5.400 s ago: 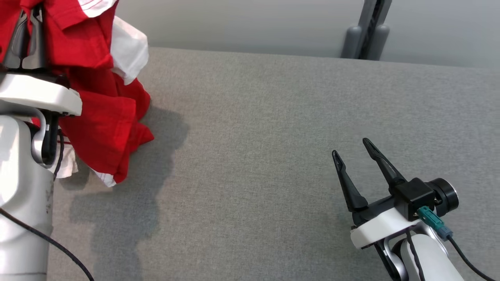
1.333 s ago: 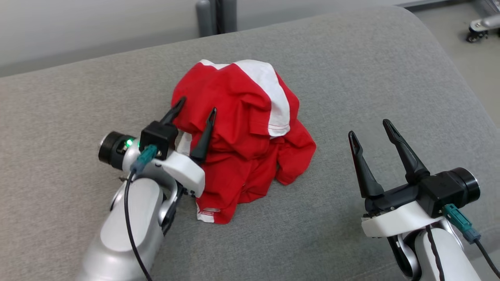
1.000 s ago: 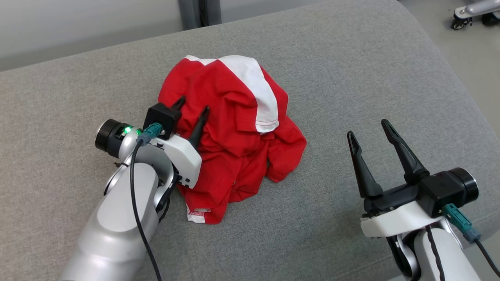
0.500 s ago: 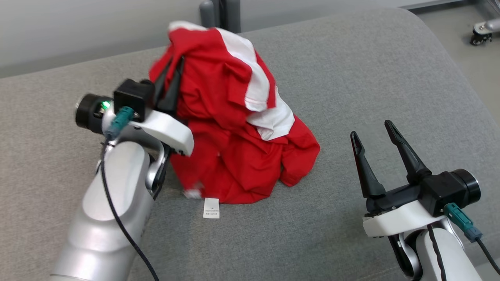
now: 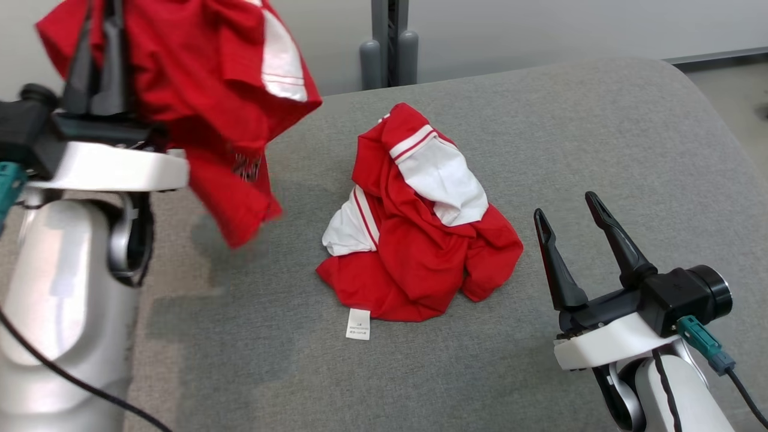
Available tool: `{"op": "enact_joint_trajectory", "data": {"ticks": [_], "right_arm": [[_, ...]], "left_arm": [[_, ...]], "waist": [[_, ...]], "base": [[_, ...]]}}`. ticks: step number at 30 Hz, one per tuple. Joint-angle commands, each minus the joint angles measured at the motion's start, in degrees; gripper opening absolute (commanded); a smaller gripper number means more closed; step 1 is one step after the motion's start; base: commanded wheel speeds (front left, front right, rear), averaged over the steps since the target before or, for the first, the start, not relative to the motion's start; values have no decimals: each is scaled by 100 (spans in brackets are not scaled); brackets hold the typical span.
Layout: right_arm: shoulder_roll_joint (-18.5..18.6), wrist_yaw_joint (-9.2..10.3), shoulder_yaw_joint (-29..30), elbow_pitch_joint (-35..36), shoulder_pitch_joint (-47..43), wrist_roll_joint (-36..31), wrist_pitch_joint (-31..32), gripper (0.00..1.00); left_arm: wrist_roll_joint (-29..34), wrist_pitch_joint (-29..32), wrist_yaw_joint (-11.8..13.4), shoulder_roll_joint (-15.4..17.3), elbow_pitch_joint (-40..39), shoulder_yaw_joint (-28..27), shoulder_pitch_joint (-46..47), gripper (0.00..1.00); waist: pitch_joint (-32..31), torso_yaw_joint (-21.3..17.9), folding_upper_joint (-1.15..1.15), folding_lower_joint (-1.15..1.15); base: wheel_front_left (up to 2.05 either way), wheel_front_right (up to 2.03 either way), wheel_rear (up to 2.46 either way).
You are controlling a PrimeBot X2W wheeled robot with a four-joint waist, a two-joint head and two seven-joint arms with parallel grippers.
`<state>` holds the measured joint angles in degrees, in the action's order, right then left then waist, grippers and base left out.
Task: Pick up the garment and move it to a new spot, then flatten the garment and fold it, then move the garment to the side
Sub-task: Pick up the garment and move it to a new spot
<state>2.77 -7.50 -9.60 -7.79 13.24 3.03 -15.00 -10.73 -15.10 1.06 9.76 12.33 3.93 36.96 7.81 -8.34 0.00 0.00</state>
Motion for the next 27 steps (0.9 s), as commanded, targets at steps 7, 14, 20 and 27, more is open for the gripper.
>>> {"op": "enact_joint_trajectory", "data": {"ticks": [7, 14, 20, 27], "right_arm": [[23, 1, 73, 56, -59, -24, -30, 100], [23, 1, 137, 79, 3, -122, -30, 100], [23, 1, 114, 41, 85, -208, -30, 100], [23, 1, 103, 24, 160, -264, -30, 100]], "left_arm": [[-36, -4, 67, 648, 491, -584, -427, 0], [-34, -6, 38, 985, 1233, -802, -695, 0], [-164, -5, -98, 1048, 2162, -943, -770, 0], [-157, -4, -25, 1003, 3630, -1010, -628, 0]], "waist": [[75, 303, 0, 0], [234, 518, 0, 0], [378, 633, 0, 0], [533, 589, 0, 0]], "base": [[0, 0, 0], [0, 0, 0], [0, 0, 0], [0, 0, 0]]}}
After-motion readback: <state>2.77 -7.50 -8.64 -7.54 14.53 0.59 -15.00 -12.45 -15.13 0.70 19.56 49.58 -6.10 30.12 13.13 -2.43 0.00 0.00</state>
